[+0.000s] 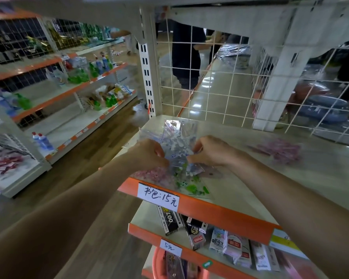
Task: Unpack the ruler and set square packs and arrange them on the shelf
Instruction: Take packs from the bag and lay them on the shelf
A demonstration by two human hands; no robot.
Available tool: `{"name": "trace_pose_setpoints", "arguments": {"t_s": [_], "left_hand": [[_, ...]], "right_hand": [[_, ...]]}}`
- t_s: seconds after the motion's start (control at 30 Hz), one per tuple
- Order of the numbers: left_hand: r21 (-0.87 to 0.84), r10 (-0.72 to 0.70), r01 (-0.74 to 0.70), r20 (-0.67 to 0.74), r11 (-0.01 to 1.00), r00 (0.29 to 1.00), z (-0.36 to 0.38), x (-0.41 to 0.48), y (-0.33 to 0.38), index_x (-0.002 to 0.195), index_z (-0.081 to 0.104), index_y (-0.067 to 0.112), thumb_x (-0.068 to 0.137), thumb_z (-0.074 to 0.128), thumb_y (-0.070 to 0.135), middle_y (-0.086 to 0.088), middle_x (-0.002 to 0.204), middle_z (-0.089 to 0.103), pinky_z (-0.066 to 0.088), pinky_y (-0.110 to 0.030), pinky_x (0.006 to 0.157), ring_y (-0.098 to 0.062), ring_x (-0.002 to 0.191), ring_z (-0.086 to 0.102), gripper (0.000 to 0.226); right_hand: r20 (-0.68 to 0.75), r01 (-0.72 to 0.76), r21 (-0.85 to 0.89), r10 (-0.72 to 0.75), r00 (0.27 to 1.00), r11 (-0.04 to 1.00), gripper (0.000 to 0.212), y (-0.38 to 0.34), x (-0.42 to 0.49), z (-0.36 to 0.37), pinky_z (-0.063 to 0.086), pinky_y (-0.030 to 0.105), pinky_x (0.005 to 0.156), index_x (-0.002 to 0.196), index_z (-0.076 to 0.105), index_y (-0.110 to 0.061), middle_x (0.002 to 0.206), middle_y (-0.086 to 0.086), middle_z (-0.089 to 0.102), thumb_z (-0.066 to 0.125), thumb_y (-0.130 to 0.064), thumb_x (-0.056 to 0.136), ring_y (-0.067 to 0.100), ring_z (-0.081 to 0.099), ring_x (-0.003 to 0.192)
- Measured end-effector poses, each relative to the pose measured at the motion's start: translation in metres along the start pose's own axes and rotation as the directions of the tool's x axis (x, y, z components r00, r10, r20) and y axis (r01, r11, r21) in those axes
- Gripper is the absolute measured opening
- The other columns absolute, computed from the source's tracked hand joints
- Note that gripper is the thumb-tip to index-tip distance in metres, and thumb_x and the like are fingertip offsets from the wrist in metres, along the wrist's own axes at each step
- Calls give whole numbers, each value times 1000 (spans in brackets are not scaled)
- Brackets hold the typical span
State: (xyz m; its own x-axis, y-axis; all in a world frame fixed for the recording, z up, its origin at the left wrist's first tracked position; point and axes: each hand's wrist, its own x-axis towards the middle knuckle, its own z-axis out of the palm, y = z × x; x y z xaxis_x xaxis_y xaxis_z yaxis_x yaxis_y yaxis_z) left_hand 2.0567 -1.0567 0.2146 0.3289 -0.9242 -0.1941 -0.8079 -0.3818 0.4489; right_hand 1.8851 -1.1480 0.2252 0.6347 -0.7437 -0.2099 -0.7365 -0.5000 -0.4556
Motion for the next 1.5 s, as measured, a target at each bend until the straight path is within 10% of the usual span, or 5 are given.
{"name": "trace_pose_setpoints", "arguments": {"t_s": [0.47,0.7,0.8,0.97,1.5], "left_hand": [[-305,-27,2,-78,952,997,-6,-2,5,124,59,12,84,69,18,2,106,61,45,-17,68,-12,89,58,41],[-977,22,155,160,145,987,-20,-2,21,91,63,16,95,52,16,-5,93,72,50,-29,74,-15,77,67,12],[-980,-7,114,114,165,993,-22,2,25,92,66,16,96,51,18,0,83,71,51,-28,74,-15,78,67,15],[-981,-194,131,102,141,976,-31,5,-1,94,61,7,96,51,10,-9,86,69,56,-36,72,-22,79,69,11],[-975,-168,216,205,49,964,-22,8,-3,108,54,1,95,40,-3,-20,100,61,58,-44,69,-34,89,66,19]], "right_hand": [[-26,79,412,-75,997,908,10,15,-3,-11,44,21,60,80,63,-15,75,-1,62,72,-13,82,11,57,69],[-92,84,822,-13,996,563,6,-8,4,-21,51,17,54,81,65,-11,71,5,67,68,-8,85,11,61,61],[-132,126,708,-45,990,695,9,-20,11,-21,52,23,59,87,65,-9,72,3,69,60,-16,92,10,64,60],[22,56,-280,-52,998,958,41,-14,9,-3,31,27,56,74,47,-13,73,0,50,65,-49,84,15,47,64],[-265,171,322,-85,961,931,25,2,20,-38,48,17,54,86,69,5,78,14,67,54,-14,94,14,58,63]]}}
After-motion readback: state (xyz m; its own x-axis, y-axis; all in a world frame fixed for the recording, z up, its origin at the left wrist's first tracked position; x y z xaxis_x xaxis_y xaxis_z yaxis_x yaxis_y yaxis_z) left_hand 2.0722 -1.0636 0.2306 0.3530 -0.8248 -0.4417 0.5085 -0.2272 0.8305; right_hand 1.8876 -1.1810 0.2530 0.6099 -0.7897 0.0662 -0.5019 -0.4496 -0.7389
